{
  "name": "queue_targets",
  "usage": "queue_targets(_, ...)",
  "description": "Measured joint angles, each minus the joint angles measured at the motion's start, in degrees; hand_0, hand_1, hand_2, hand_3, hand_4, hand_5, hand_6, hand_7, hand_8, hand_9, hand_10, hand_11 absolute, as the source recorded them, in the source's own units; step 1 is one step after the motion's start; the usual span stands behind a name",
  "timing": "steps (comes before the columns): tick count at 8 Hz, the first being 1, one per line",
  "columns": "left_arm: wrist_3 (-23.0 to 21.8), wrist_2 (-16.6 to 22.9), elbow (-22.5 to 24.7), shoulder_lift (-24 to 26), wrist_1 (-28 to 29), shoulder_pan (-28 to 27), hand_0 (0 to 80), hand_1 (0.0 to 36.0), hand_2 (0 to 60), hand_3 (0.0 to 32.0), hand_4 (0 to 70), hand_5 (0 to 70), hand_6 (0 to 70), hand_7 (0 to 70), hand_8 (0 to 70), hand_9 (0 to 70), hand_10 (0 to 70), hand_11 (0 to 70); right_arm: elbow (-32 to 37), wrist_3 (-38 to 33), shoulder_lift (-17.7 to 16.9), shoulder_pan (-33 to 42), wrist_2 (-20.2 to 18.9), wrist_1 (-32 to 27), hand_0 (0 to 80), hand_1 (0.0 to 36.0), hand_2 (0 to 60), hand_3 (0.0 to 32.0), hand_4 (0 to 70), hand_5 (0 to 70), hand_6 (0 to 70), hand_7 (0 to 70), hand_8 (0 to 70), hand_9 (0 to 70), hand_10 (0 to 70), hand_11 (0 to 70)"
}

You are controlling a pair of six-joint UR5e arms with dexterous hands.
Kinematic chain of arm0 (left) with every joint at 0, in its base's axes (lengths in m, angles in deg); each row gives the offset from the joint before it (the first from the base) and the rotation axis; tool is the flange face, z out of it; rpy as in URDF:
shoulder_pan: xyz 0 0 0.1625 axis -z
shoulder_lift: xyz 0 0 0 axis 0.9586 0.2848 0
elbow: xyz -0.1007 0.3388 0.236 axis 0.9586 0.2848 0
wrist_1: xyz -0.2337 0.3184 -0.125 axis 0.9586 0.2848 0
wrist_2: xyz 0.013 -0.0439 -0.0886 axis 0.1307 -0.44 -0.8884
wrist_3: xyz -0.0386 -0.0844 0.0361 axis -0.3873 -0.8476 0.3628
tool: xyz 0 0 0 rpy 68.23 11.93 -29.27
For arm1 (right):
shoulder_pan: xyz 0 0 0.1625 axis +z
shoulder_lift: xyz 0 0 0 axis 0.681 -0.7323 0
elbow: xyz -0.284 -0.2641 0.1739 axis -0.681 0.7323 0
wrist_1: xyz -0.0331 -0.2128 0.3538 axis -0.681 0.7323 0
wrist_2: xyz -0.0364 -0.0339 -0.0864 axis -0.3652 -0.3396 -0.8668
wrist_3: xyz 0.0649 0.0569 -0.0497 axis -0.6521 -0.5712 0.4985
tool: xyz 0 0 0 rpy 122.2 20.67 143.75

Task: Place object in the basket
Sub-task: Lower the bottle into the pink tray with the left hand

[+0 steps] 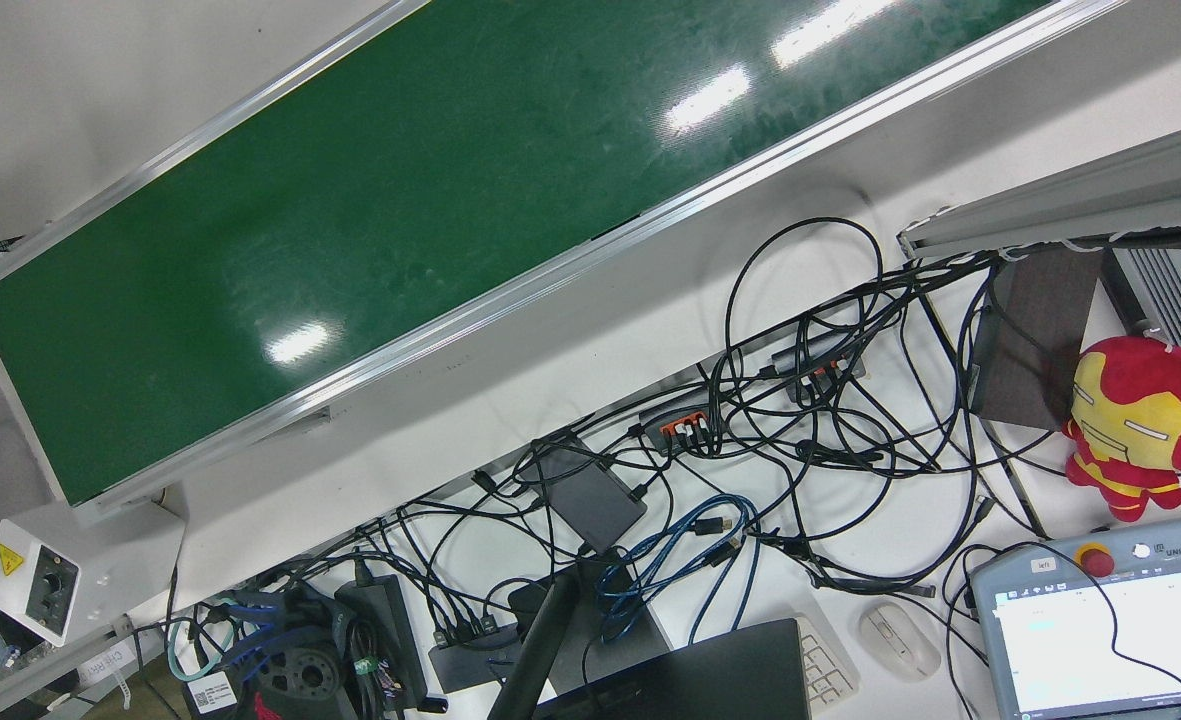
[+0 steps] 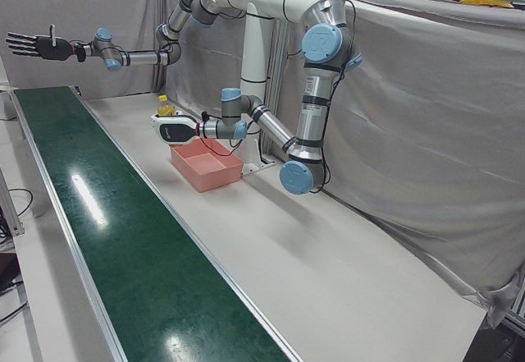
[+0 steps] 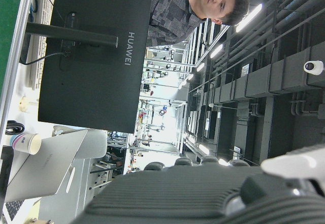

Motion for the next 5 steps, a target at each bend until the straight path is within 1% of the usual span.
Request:
queue_targets(1,1.41,0.00,1.52,-0.56,-0.72,-2.37,64.2,36.0,60.0,0.0,52.0,70.0,40.8,53.7,70.0,70.0,43.3,62.9,0.00,0.00,0.00,0.00,0.01,0.00,0.0,0.0,0.0,0.0,0.0,0.0,0.0,0.0,0.0,0.0,0.0,0.0)
queue_targets(2,3.05,-0.05,2.31,-1.28,-1.42,-4.78,59.7,36.0,60.0,0.0,48.0,70.0,32.2,43.8,62.8,70.0,39.6,57.5,0.00,0.00,0.00,0.00,0.01,0.00,0.0,0.0,0.0,0.0,0.0,0.0,0.0,0.0,0.0,0.0,0.0,0.0)
queue_targets(3,4.90,-0.12,2.71,-2.85,-1.92,-7.45,53.7,36.0,60.0,0.0,38.8,70.0,19.5,32.0,51.2,67.0,35.2,51.6,0.05,0.00,0.00,0.00,0.01,0.00,0.0,0.0,0.0,0.0,0.0,0.0,0.0,0.0,0.0,0.0,0.0,0.0)
queue_targets(4,5.92,-0.21,2.89,-5.03,-1.97,-9.58,49.7,36.0,60.0,0.0,24.9,70.0,10.6,23.0,41.0,53.6,28.9,43.7,0.07,0.00,0.00,0.00,0.02,0.00,0.0,0.0,0.0,0.0,0.0,0.0,0.0,0.0,0.0,0.0,0.0,0.0)
queue_targets(5,6.37,-0.22,2.97,-6.98,-2.03,-10.83,47.4,36.0,60.0,0.0,11.8,70.0,3.8,18.2,27.4,38.0,25.5,39.7,0.05,0.00,0.00,0.00,0.01,0.00,0.0,0.0,0.0,0.0,0.0,0.0,0.0,0.0,0.0,0.0,0.0,0.0)
